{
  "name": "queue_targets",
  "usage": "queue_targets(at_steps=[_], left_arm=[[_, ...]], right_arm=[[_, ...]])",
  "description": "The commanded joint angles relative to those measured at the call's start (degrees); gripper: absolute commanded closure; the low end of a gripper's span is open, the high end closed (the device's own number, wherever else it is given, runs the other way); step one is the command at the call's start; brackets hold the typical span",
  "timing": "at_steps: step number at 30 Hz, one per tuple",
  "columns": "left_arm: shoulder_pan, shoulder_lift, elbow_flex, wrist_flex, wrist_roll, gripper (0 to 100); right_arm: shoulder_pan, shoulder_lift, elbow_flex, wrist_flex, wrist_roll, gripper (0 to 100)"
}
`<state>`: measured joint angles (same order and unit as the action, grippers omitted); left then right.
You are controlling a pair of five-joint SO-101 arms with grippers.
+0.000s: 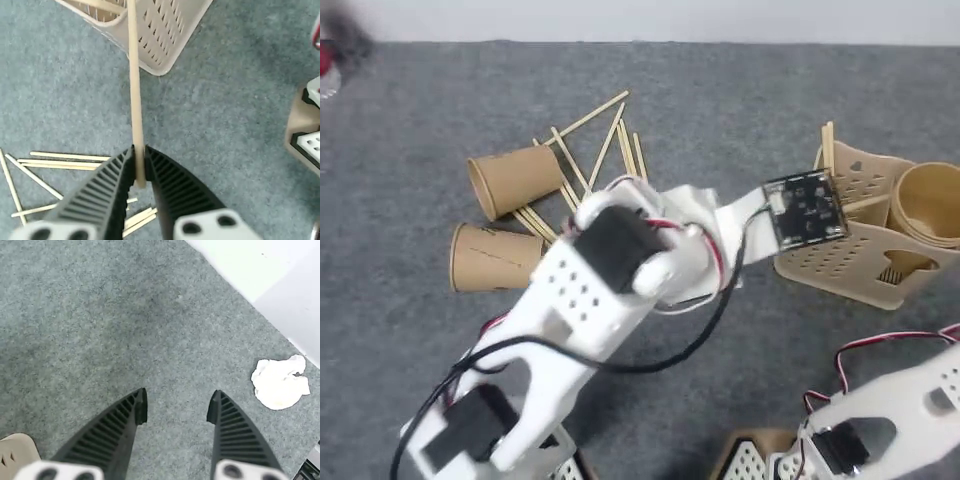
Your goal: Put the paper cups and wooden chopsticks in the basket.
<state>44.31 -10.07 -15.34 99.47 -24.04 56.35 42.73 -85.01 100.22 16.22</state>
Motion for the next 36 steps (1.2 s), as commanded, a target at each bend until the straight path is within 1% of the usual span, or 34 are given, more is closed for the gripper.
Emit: queue_targets(at_steps=[1, 7, 11, 13, 16, 18, 20, 23, 27, 31, 33, 36], left_arm=[[0.6, 4.1, -8.2, 1.3, -0.6, 99], [0.5, 10.0, -23.3, 1.2, 4.1, 98], [0.6, 14.1, -28.9, 1.2, 4.7, 98], [0.9, 16.1, -31.6, 1.1, 6.2, 98], [1.0, 17.1, -33.2, 1.2, 7.6, 94], [0.8, 15.8, -32.7, 1.3, 8.6, 94], [0.6, 12.8, -29.6, 1.4, 8.7, 95], [0.6, 5.5, -19.9, 1.4, 8.2, 99], [0.6, -2.2, -6.8, 1.3, 6.1, 99], [0.4, -7.5, -4.3, 1.3, 6.2, 98], [-1.9, -10.4, -4.2, 1.3, 6.9, 98], [-7.5, -14.2, -2.7, 1.3, 7.9, 98]], right_arm=[[-0.9, -0.7, -2.0, 1.2, 0.6, 79.4], [-0.8, -0.7, -1.9, 1.2, 0.6, 79.4], [-0.9, -0.7, -1.9, 1.2, 0.6, 79.4], [-0.7, -0.7, -1.9, 1.2, 0.6, 79.4], [-0.1, -0.7, -1.9, 1.2, 1.1, 79.4], [0.2, -0.3, -1.9, 1.1, 1.1, 79.4], [0.2, 0.7, -2.2, 0.8, 1.2, 79.4], [-0.1, 2.6, -2.2, 0.6, 1.2, 79.4], [-0.7, 3.6, -2.3, 0.6, 1.0, 79.4], [-1.0, 3.5, -2.5, 0.8, 0.7, 79.4], [-1.0, 3.4, -3.9, 1.3, 0.7, 79.4], [-1.1, 3.0, -7.3, 2.4, 0.7, 79.4]])
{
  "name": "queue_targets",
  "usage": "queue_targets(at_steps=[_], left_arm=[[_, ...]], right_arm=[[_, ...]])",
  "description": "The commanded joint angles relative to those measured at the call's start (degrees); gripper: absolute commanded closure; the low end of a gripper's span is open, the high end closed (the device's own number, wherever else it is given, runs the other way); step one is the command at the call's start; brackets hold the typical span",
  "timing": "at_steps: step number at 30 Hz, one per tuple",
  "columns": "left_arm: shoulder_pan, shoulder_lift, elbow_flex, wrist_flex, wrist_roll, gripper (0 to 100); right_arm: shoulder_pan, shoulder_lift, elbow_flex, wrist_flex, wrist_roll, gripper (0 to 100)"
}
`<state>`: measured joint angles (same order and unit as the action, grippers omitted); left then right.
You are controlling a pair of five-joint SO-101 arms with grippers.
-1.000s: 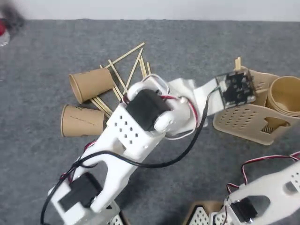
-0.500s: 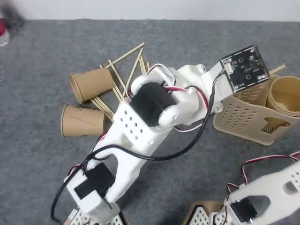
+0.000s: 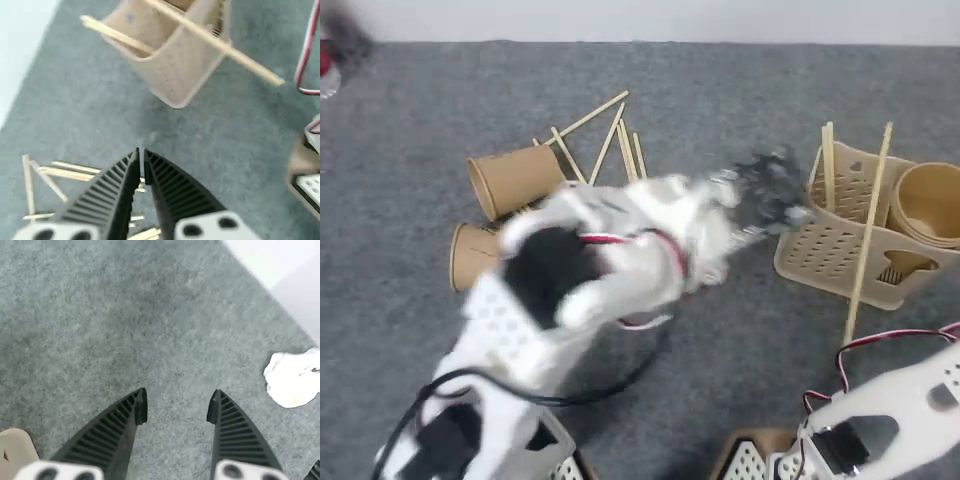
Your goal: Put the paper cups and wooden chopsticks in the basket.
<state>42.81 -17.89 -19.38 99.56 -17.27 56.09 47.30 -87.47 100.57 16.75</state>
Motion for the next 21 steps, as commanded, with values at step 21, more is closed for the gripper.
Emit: queue_targets(at_steps=[21], left_arm=[[-38.9, -36.5, 33.1, 1.1, -2.3, 97]], right_arm=[[-26.9, -58.3, 48.6, 2.3, 15.8, 79.4]])
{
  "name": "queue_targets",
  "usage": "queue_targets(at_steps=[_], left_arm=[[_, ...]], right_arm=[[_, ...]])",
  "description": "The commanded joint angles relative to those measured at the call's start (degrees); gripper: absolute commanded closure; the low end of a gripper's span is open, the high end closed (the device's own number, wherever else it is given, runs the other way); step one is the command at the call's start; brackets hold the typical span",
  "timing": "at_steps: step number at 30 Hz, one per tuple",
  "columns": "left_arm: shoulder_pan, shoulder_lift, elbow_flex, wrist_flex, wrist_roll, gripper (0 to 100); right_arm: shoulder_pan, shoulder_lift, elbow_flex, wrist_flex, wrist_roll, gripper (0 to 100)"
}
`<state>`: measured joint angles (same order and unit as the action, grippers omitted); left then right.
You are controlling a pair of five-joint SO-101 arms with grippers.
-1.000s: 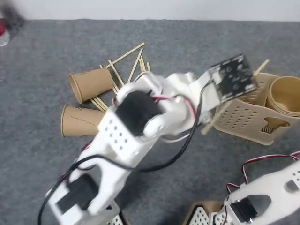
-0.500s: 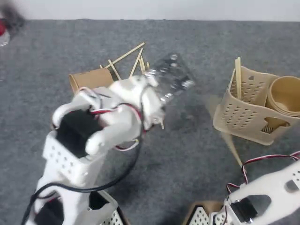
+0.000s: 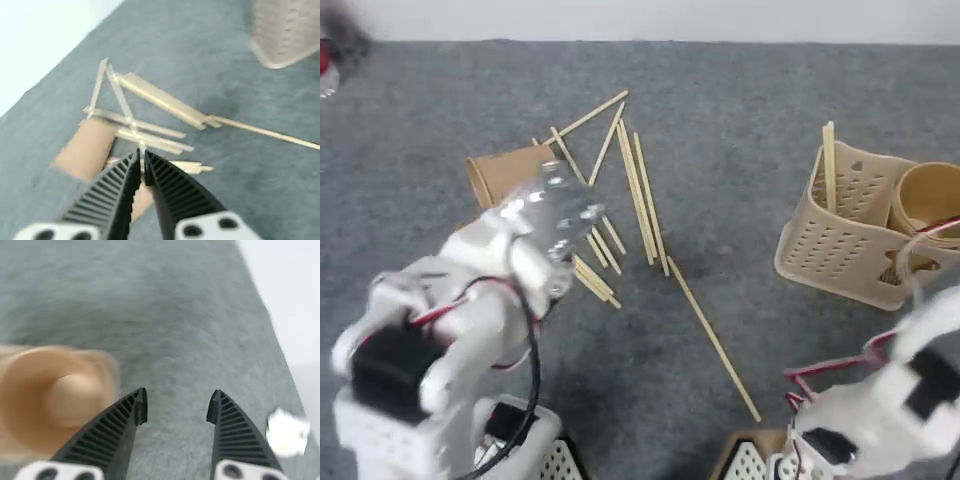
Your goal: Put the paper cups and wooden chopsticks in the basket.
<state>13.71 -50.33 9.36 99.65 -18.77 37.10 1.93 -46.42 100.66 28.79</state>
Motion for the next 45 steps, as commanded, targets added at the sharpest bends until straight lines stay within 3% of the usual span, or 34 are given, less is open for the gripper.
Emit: queue_targets(at_steps=[1, 5, 9, 14, 22, 28, 32, 39, 42, 45], left_arm=[[-12.7, -4.6, 6.5, 0.9, -0.8, 95], [-23.7, -6.8, 17.5, -4.7, -0.6, 86], [-34.1, -11.4, 30.0, -14.5, -0.6, 84], [-39.3, -17.7, 44.3, -23.6, 1.8, 84], [-39.1, -19.1, 61.5, -40.2, 10.4, 84], [-36.1, -19.1, 65.6, -42.3, 14.9, 84], [-34.8, -19.1, 70.2, -47.9, 14.7, 84], [-35.0, -19.2, 73.9, -50.9, 14.9, 84], [-34.8, -19.2, 75.2, -51.1, 14.9, 84], [-34.7, -19.2, 77.8, -53.5, 14.9, 84]], right_arm=[[-11.6, -16.0, 10.5, 2.2, 5.0, 79.4], [-27.5, -26.7, 27.4, 2.3, 6.5, 79.4], [-44.1, -30.9, 48.3, 2.0, 4.0, 79.4], [-56.9, -31.4, 66.9, -8.7, 1.4, 79.4], [-65.6, -30.9, 85.6, -25.5, -0.4, 78.9], [-65.8, -30.9, 96.4, -37.1, 0.0, 78.9], [-65.8, -30.9, 102.1, -42.8, 0.1, 78.9], [-66.2, -23.0, 104.3, -46.5, 0.1, 79.3], [-66.2, -18.2, 100.0, -43.6, 0.1, 79.7], [-66.3, -14.0, 97.1, -43.0, 0.1, 85.7]])
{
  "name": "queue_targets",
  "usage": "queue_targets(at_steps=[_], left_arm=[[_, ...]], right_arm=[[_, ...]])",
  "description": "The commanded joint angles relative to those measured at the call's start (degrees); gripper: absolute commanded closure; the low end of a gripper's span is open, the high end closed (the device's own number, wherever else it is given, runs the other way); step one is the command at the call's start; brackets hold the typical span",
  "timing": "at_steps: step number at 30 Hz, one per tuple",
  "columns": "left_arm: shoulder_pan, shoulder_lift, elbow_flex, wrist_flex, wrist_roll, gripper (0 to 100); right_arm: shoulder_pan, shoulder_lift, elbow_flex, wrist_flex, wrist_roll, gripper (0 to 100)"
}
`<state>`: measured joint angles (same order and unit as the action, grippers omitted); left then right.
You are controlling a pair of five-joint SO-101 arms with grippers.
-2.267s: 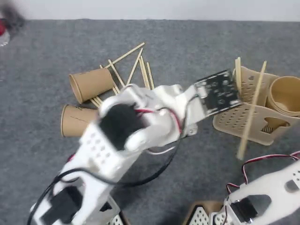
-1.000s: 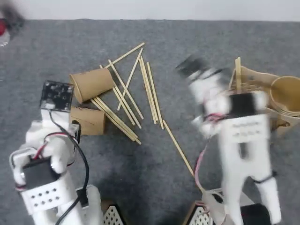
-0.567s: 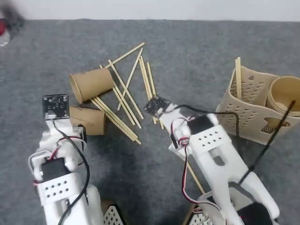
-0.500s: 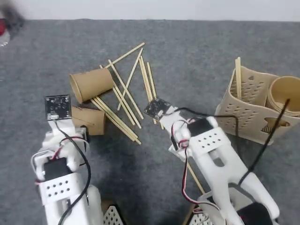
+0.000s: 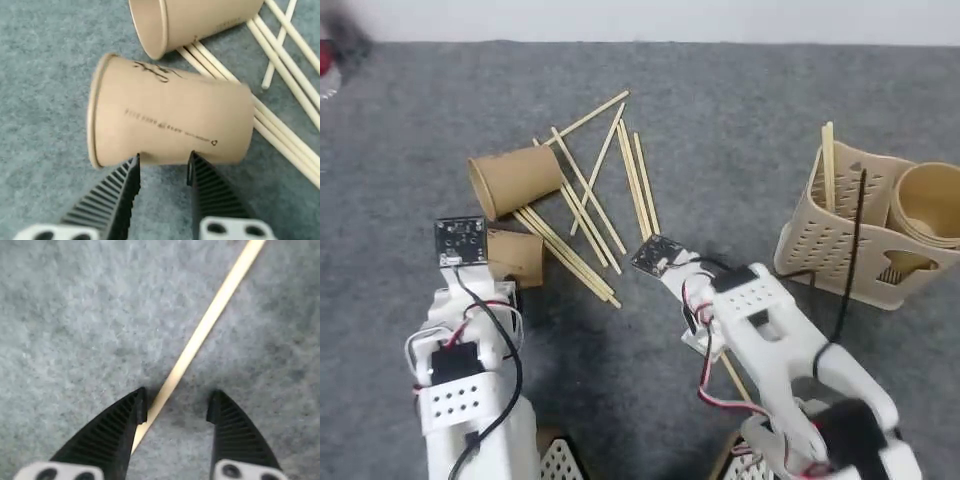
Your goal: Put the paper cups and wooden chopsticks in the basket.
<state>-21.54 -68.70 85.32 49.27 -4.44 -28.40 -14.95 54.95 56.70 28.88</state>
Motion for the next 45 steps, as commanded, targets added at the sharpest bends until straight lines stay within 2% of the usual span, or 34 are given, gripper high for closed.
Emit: queue_targets(at_steps=[1, 7, 17, 22, 29, 33, 38, 45], left_arm=[[0.5, -0.8, 2.1, -3.6, 0.6, 84], [0.6, -0.8, 4.4, -4.0, 0.4, 84], [0.4, -0.8, 4.7, -0.8, 0.4, 84], [0.4, -0.8, 4.7, -0.8, 0.4, 84], [0.4, -0.8, 4.7, -0.8, 0.4, 84], [0.4, -0.8, 4.7, -0.8, 0.4, 84], [0.4, -0.8, 4.7, -0.8, 0.4, 84], [0.4, -0.8, 4.7, -0.8, 0.4, 84]], right_arm=[[-1.1, 3.7, -4.8, 1.1, 0.0, 88.4], [-3.3, 5.1, -5.5, 1.2, 0.0, 99.5], [-1.9, 5.0, -6.1, 0.8, 0.0, 99.1], [-0.6, -2.0, -11.2, 6.9, 0.0, 99.1], [8.0, -24.2, -23.7, 21.1, 0.0, 99.1], [15.4, -35.3, -29.8, 24.8, 0.1, 99.1], [24.0, -41.1, -32.3, 22.1, 3.0, 99.1], [31.3, -41.7, -32.6, 10.9, -2.7, 99.1]])
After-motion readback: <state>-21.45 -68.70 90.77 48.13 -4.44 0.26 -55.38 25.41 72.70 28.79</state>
